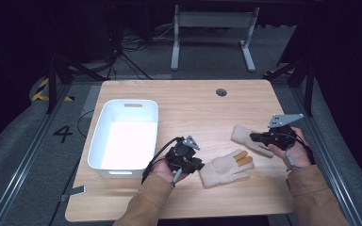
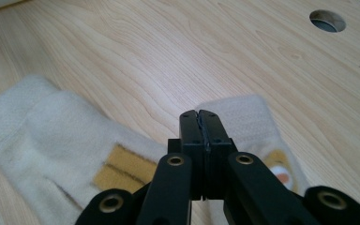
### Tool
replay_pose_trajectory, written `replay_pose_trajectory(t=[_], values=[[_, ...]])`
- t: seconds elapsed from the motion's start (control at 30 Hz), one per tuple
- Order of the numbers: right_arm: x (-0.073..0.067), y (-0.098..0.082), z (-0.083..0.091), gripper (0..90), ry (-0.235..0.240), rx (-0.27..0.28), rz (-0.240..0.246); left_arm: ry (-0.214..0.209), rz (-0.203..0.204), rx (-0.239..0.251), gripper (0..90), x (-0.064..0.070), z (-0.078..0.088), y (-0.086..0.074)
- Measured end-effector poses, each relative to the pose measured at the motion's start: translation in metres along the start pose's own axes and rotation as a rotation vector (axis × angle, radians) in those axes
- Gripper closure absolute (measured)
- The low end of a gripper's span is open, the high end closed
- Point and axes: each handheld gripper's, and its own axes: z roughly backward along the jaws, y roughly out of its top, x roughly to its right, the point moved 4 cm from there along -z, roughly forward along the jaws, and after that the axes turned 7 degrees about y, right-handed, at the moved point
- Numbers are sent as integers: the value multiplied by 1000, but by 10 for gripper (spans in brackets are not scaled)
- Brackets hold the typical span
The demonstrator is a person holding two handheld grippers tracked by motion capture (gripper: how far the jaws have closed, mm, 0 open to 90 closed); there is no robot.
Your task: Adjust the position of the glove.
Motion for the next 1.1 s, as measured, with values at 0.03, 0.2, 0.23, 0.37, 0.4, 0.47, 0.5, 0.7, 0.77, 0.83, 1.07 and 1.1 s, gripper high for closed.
replay_pose_trajectory(t=[0.03,0.2,0.23,0.37,0.4,0.47,0.5,0.7,0.77,0.83,1.07,1.1], values=[[1,-1,0,900,-1,1,-2,0,-10,-10,822,2,-2,1],[3,-4,4,900,-6,6,-13,-7,-54,-19,895,14,-8,6],[3,-5,4,900,-7,6,-13,-12,-60,-21,895,17,-9,6],[1,-6,4,900,-4,1,-12,-35,-105,-40,896,24,-17,8],[1,-7,4,900,-4,0,-11,-47,-111,-48,895,26,-20,7],[0,-7,5,900,-1,0,-12,-50,-115,-66,893,29,-26,7],[0,-7,5,900,0,-1,-13,-58,-124,-69,893,31,-29,7],[0,-8,7,900,2,4,-13,-86,-161,-97,892,43,-43,5],[0,-8,7,900,5,4,-12,-86,-171,-120,892,45,-48,3],[-1,-8,6,900,11,3,-8,-91,-181,-144,890,45,-52,2],[-3,-8,3,900,19,-7,-3,-95,-212,-205,884,49,-66,-4],[-3,-8,2,900,19,-8,1,-95,-212,-213,883,49,-67,-5]])
